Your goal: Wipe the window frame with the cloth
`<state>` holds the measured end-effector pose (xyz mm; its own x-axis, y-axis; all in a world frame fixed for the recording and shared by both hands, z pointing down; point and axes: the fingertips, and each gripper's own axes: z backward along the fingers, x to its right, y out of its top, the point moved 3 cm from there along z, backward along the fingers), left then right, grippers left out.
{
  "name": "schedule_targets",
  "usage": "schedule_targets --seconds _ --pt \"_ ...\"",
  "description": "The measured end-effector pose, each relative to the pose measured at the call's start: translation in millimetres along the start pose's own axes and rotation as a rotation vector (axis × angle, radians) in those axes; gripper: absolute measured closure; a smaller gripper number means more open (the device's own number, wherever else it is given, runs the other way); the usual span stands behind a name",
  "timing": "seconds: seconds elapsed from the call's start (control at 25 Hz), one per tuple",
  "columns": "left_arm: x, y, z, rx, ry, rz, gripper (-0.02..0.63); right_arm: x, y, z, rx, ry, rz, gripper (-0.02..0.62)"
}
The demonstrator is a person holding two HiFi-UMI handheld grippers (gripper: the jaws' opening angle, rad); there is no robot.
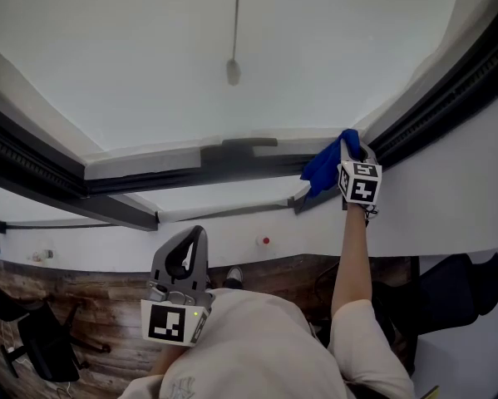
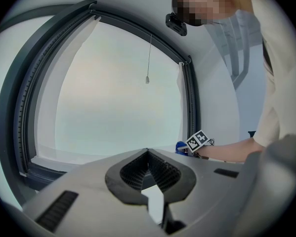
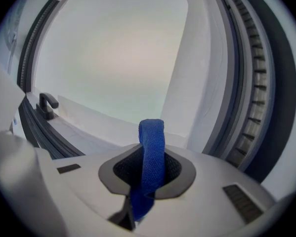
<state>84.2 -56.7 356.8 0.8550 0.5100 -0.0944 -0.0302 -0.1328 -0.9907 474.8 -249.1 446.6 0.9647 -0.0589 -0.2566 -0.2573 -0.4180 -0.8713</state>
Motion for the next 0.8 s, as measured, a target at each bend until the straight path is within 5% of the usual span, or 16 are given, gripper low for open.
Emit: schedule_targets --seconds 0.24,0.44,0.6,0.8 --pt "-6.9 0.3 12.0 0.006 0.003 0.0 0.597 -50.9 52.1 41.0 0.204 0.108 -0.154 0.535" --pt "-11.1 -1.4 22.9 0.01 -0.001 0.005 0.597 -133.6 81.4 72.3 0.375 0.313 -0.222 0.535" --pt "-17.1 0.4 30.9 0.01 0.005 0.005 0.597 -188.5 58.3 70.0 0.327 0.395 -0.212 0.535" --pt "-25.5 -0.7 39.4 0.007 0.014 0.006 0.597 -238.9 37.2 57.3 0.239 0.442 -0.067 0.535"
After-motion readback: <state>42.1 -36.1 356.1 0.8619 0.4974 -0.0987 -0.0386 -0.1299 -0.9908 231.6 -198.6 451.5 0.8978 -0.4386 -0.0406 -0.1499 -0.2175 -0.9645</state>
